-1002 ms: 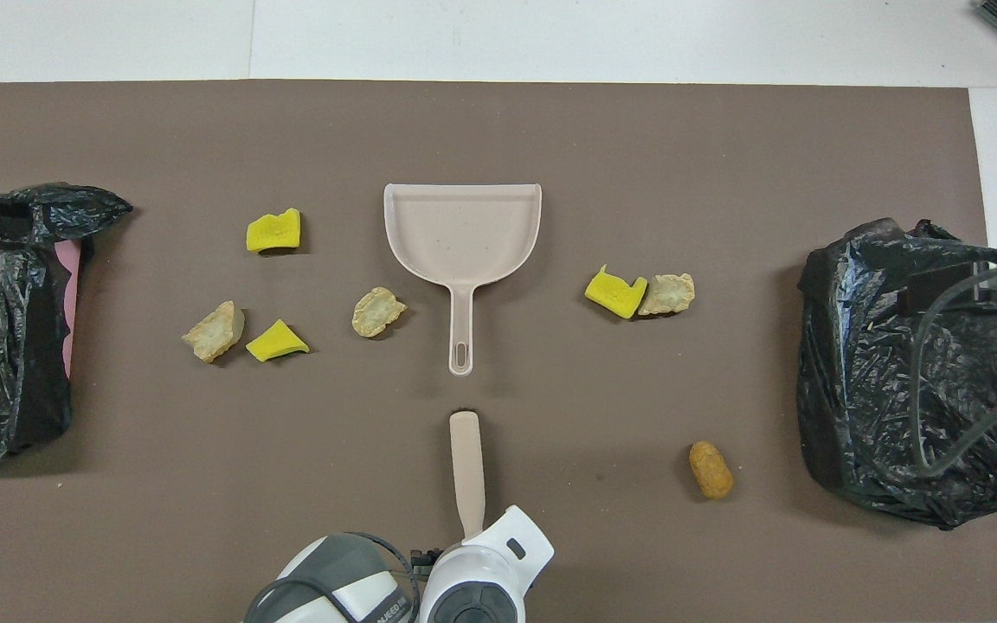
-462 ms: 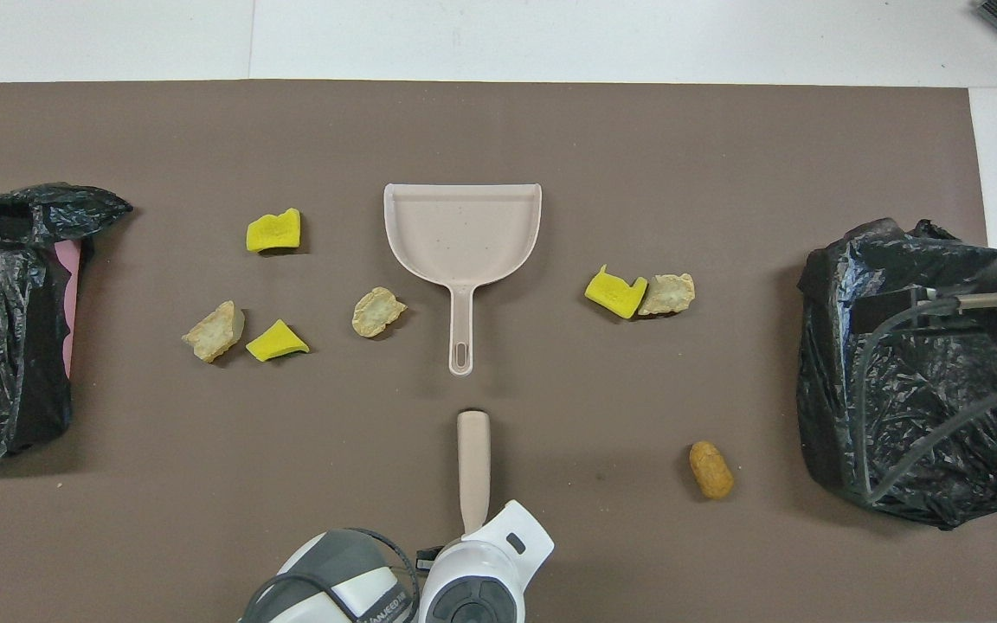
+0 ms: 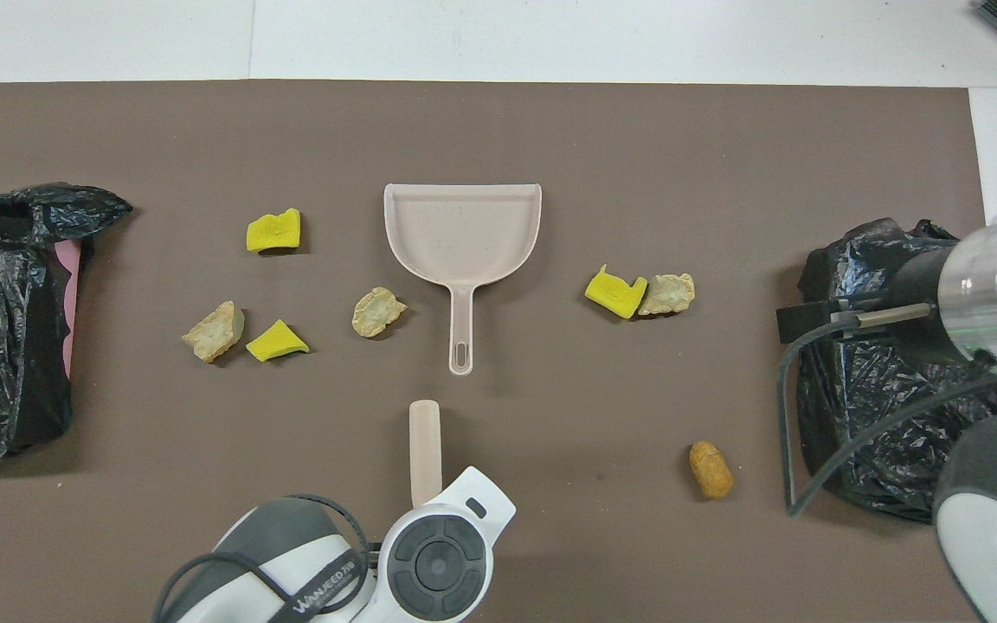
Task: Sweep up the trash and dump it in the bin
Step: 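Lift the brush with the left gripper while the right gripper grasps the dustpan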
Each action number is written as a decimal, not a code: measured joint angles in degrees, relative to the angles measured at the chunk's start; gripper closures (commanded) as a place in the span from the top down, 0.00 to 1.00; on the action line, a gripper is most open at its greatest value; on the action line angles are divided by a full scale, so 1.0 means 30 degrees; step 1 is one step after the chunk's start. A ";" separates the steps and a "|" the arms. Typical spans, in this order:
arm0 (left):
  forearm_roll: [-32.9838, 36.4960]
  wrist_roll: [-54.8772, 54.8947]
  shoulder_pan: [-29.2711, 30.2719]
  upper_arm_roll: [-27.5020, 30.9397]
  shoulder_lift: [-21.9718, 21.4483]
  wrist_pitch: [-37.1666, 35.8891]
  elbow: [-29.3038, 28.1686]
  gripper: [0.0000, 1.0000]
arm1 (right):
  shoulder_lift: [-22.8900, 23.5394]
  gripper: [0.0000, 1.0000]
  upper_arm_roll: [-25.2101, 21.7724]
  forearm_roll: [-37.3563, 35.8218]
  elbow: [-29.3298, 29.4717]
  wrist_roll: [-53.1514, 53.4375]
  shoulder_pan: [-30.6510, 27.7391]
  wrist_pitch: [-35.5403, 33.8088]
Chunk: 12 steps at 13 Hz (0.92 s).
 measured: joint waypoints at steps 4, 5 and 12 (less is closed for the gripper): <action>0.1589 0.1545 0.3760 0.0111 -0.0752 -0.0888 0.0485 0.00 | 0.0945 1.00 0.0015 0.0001 -0.0657 0.0582 0.0757 0.1462; 0.2040 0.1862 0.4736 0.0136 -0.0758 -0.0910 0.0753 0.00 | 0.1301 1.00 0.0019 0.0007 -0.0884 0.0904 0.1073 0.1934; 0.3153 0.5234 1.1760 0.0168 -0.0265 -0.0900 0.1199 0.00 | 0.6121 1.00 0.0115 -0.0044 -0.1452 0.5916 0.6214 0.7850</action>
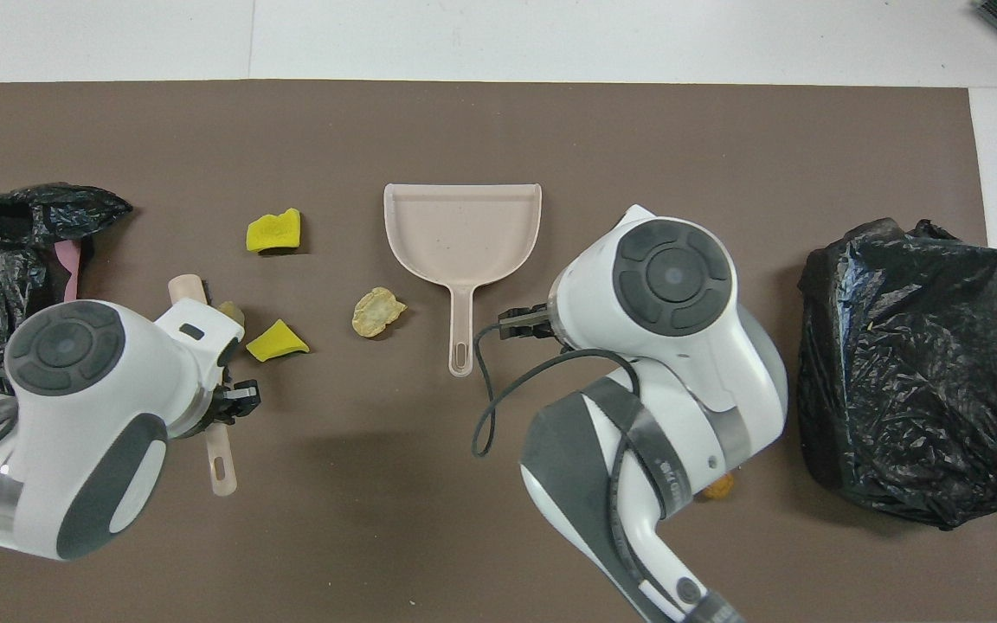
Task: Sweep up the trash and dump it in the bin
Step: 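Lift the brush with the left gripper while the right gripper grasps the dustpan, then place the dustpan near the debris with the right gripper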
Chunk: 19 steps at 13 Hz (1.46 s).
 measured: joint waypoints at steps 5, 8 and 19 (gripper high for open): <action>0.0018 0.1448 0.3627 -0.0001 0.0098 0.1876 -0.1576 0.00 | 0.3674 1.00 0.0010 0.0016 0.0850 0.3359 0.2453 0.3659; 0.0018 0.1585 0.3580 -0.0272 0.0226 0.2850 -0.2415 0.00 | 0.4734 0.86 -0.0006 0.0021 0.1117 0.3620 0.3136 0.4248; -0.3452 0.2870 -0.0132 -0.0713 0.1933 0.6137 -0.2143 0.00 | 0.4579 0.00 -0.0270 -0.0332 0.1280 0.3615 0.2964 0.4247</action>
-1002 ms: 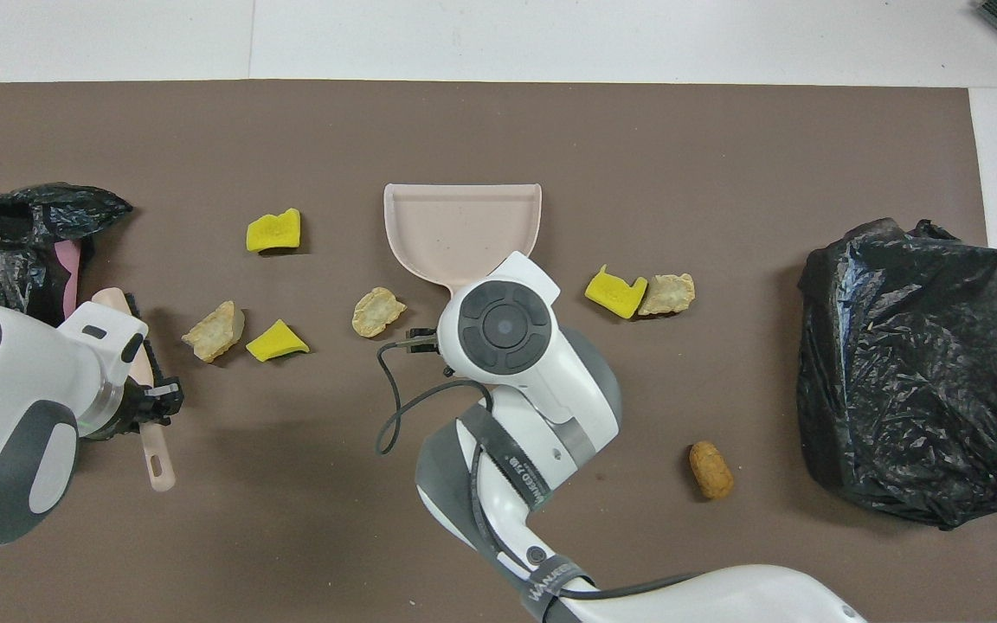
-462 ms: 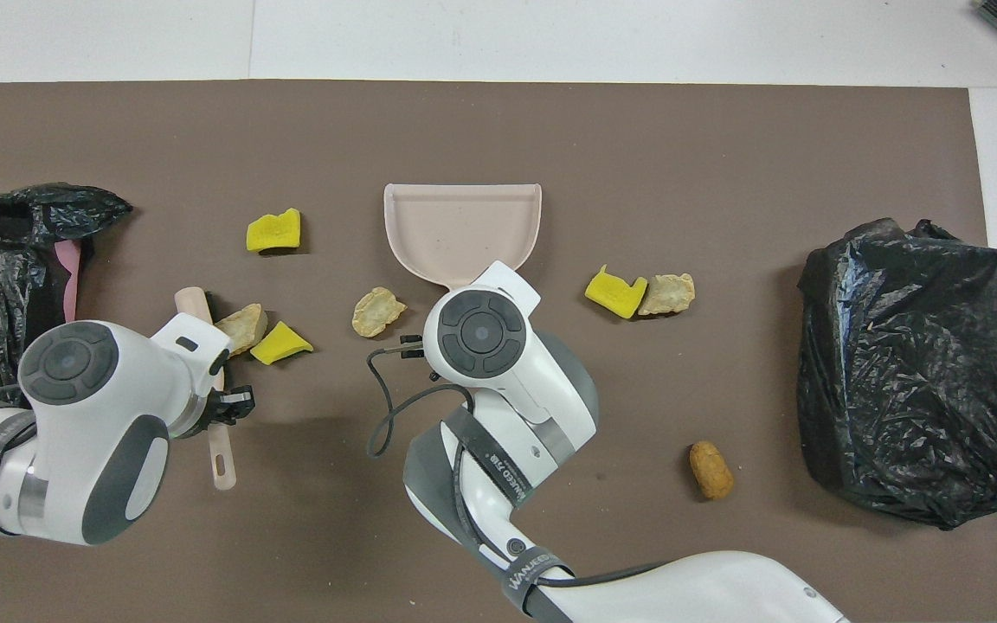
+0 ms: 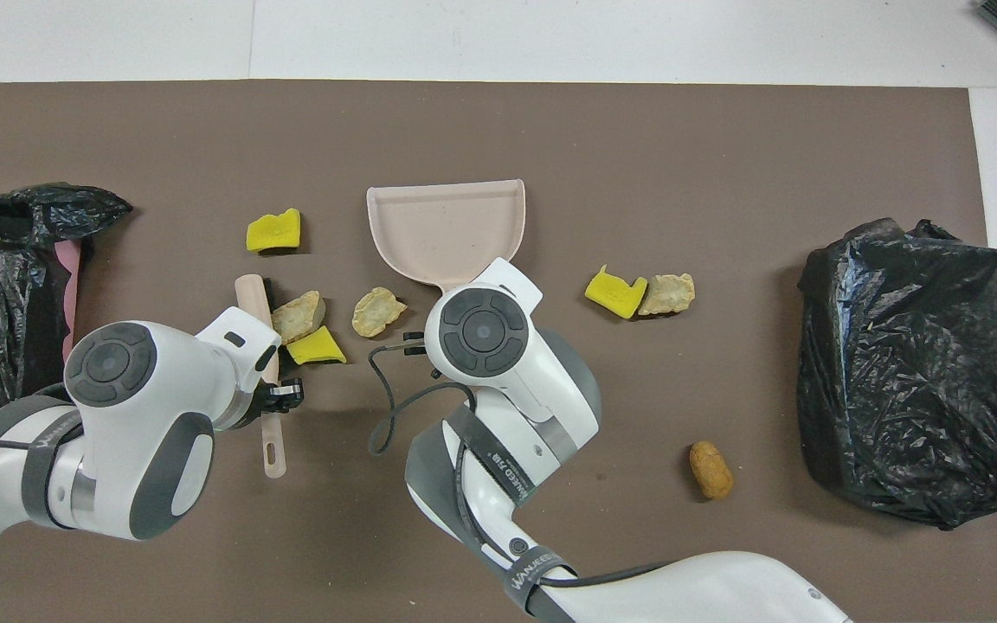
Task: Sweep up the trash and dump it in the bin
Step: 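Place the dustpan near the debris with the right gripper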
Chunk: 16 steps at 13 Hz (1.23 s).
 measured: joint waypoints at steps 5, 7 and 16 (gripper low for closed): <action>-0.0444 0.0079 -0.0754 -0.0034 0.0783 -0.0312 0.1549 0.00 | -0.2091 0.00 -0.0185 -0.0421 0.0167 -0.2741 -0.2025 -0.2164; -0.0444 0.0524 -0.0715 0.0138 0.1506 -0.1316 0.3172 0.00 | -0.2620 0.00 -0.0191 -0.0856 0.0121 -0.6829 -0.2692 -0.3649; 0.1034 0.6658 0.2857 0.0541 0.4484 -0.1981 0.7672 0.00 | -0.2370 0.00 -0.0180 -0.1610 -0.1846 -2.2579 -0.4712 -0.2021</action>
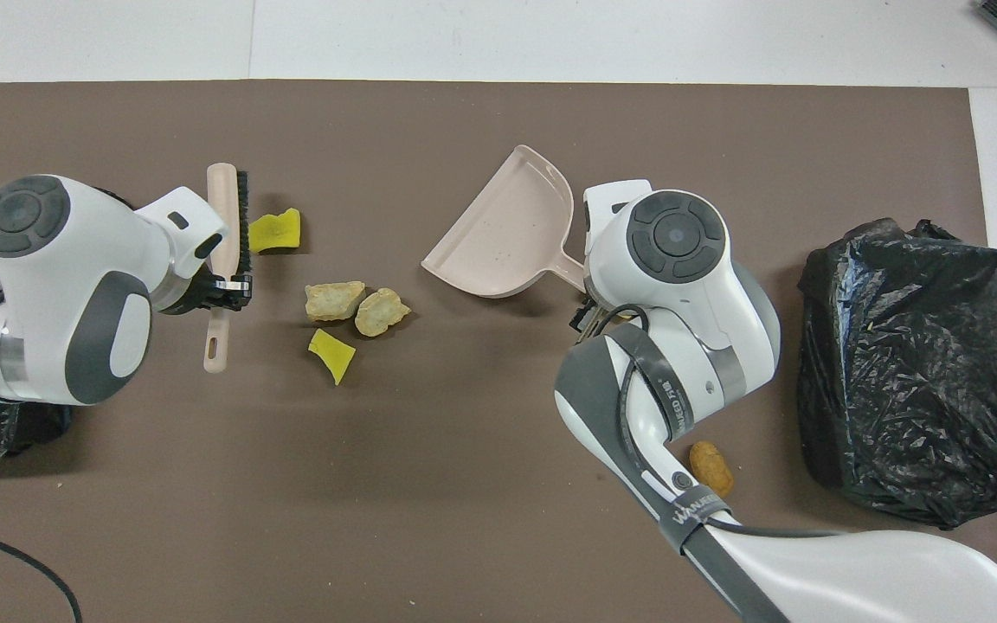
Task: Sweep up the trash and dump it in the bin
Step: 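Place the dustpan near the debris with the right gripper, then sweep the sponge and bread pieces into the dustpan with the left gripper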
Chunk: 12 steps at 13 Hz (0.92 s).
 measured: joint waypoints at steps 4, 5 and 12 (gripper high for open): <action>0.0130 0.3333 0.1209 -0.0016 0.0324 -0.0330 -0.0092 0.00 | 0.1262 0.40 0.0157 -0.0001 -0.0292 -0.3503 0.0034 0.1545; 0.0278 0.3402 0.1176 -0.0150 0.0671 -0.0337 -0.0106 0.00 | 0.1356 0.56 0.0182 0.0000 -0.0262 -0.3933 0.0039 0.1648; 0.0439 0.3445 0.0164 -0.0380 0.1013 -0.0758 -0.0286 0.00 | 0.1547 0.11 0.0258 0.0000 0.0380 -0.4316 0.0320 0.1711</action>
